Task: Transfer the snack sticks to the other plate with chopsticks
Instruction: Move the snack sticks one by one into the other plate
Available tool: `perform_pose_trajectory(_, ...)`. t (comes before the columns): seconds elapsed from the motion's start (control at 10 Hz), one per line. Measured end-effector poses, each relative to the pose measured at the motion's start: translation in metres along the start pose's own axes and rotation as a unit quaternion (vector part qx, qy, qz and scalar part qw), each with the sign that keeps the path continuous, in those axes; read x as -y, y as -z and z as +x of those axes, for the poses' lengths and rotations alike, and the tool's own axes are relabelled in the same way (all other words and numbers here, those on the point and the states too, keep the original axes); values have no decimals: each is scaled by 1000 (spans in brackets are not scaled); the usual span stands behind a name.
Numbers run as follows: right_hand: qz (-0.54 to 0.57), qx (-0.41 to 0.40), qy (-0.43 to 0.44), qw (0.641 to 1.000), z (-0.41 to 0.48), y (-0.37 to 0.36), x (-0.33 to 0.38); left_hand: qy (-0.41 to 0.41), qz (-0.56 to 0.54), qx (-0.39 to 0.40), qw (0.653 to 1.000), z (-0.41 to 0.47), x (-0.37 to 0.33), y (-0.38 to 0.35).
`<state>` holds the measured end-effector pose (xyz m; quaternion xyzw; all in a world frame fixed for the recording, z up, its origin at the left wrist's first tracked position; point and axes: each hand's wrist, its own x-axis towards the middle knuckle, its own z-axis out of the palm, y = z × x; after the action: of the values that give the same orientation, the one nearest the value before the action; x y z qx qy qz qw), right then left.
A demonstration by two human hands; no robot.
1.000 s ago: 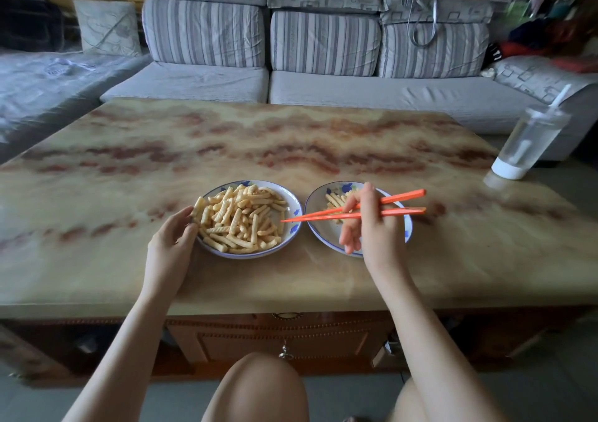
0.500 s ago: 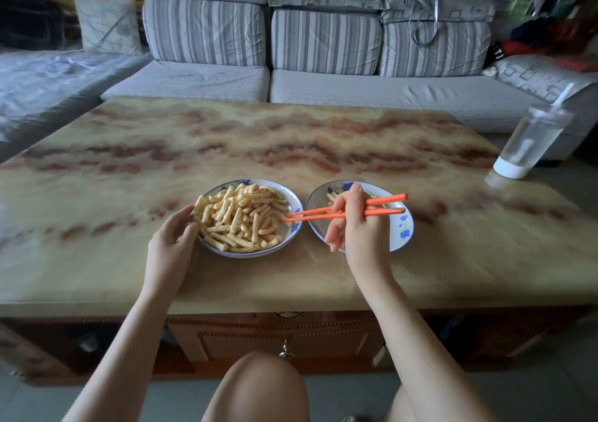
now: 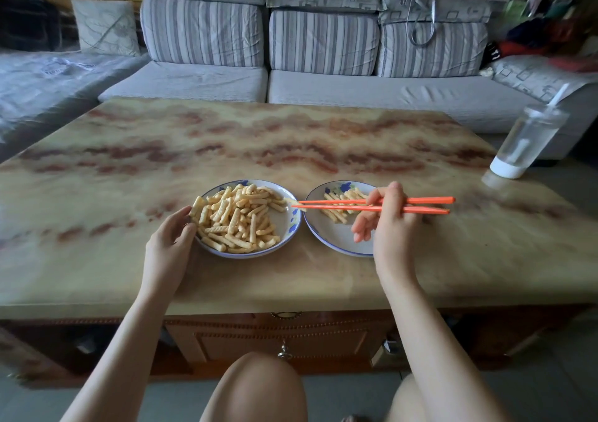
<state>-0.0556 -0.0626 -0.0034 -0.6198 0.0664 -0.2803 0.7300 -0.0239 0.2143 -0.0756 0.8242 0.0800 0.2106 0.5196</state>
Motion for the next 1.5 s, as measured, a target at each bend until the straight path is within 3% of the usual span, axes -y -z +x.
perform_pose_trajectory(0.3,22,-108,3,994,29,35,3,0,3,2,1000,0,-1,0)
perform_pose_trajectory(0.6,-11,-129,-2,992,38,49,-5,-4,1,4,1000,-2,-3,0)
perform_pose_trajectory(0.7,11,-117,-2,993,33,44,2,-7,3,2,1000,-1,-2,0)
perform_pose_trajectory(1.2,-21,94,-49,994,9,0,-8,-4,2,-1,1000,-1,-2,0)
perform_pose_trajectory(1.5,-48,97,-19,994,9,-9,-11,-9,4,1,1000,0,0,1)
